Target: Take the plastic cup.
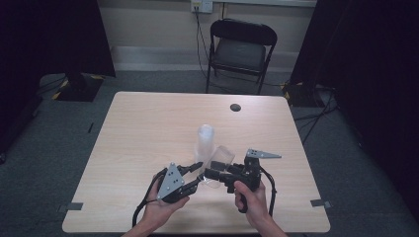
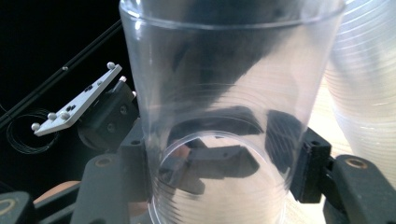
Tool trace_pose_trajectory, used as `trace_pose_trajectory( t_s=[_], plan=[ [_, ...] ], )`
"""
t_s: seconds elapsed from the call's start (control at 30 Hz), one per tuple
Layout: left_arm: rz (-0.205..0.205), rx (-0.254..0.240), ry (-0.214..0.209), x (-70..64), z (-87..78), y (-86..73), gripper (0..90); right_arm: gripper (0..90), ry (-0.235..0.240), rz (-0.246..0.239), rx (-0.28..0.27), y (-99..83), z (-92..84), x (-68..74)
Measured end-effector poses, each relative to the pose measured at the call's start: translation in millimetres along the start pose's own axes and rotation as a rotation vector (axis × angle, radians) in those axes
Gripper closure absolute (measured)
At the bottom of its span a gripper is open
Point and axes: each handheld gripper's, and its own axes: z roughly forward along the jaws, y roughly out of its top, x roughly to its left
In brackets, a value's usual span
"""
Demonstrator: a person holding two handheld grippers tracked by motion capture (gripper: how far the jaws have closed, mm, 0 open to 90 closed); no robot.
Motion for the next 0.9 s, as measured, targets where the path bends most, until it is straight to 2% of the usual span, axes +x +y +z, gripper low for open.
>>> trace_pose_trajectory(
  t_s=[0.2,0.33,0.53,0.57,0.7,0.9],
  plan=[
    [0.005,-0.03,0.033,-1.7,-1.0,-2.6,66.4,38.5,-0.002,0.006,0.019,-3.9,7.0,-0.6],
    [0.009,-0.04,0.033,-2.0,-1.5,-2.3,67.5,38.4,0.004,0.021,0.025,-6.6,11.2,-1.3],
    [0.022,-0.047,0.04,-6.1,1.6,-4.2,66.7,38.7,0.001,0.042,0.026,-7.9,16.9,-4.4],
    [0.034,-0.039,0.049,-6.6,1.8,-4.8,65.9,38.5,0.002,0.044,0.031,-8.3,17.8,-4.3],
    [0.034,-0.038,0.059,-8.4,2.7,-7.5,64.0,38.6,-0.002,0.066,0.034,-11.1,21.6,-6.2],
    [0.031,-0.043,0.046,-3.7,0.5,-9.3,75.2,35.2,0.005,0.09,0.031,-12.6,22.2,-8.1]
  ],
)
